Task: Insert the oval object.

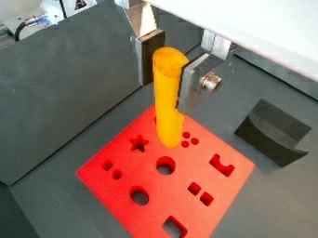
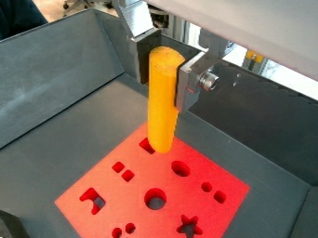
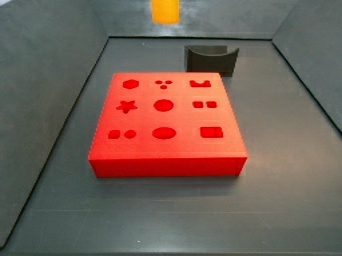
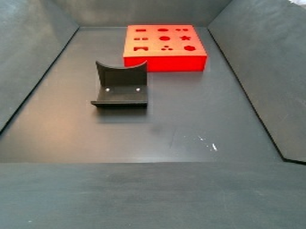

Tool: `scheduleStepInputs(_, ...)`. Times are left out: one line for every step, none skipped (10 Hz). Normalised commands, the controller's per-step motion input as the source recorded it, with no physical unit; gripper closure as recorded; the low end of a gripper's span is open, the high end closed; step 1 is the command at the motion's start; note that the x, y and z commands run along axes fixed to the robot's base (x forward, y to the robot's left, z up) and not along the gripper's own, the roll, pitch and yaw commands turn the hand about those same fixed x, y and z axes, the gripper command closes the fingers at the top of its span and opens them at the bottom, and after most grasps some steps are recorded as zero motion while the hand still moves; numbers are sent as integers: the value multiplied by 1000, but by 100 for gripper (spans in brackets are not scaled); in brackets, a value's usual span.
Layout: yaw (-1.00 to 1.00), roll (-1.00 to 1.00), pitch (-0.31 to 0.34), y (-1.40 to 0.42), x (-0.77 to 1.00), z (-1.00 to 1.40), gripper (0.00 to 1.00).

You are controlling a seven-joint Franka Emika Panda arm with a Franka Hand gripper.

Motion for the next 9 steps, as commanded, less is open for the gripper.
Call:
scheduleStepInputs(0,9,0,-97,66,-214,100)
scheduleStepInputs(46,43,-10,-229,117,-380,100)
scheduleStepInputs(169,40,-34,-331,169,-429,100)
scheduleStepInputs(334,36,-29,-383,217,-446,100)
scheduleStepInputs(494,56,-20,-369,297,-503,100)
scheduleStepInputs(574,56,-7,-289,363,-520,100)
scheduleStepInputs(597,36,-14,-217,331,-551,100)
scheduleStepInputs(520,37,-41,-151,280,-623,100)
scheduleStepInputs(491,47,-33,-86,157,-580,100)
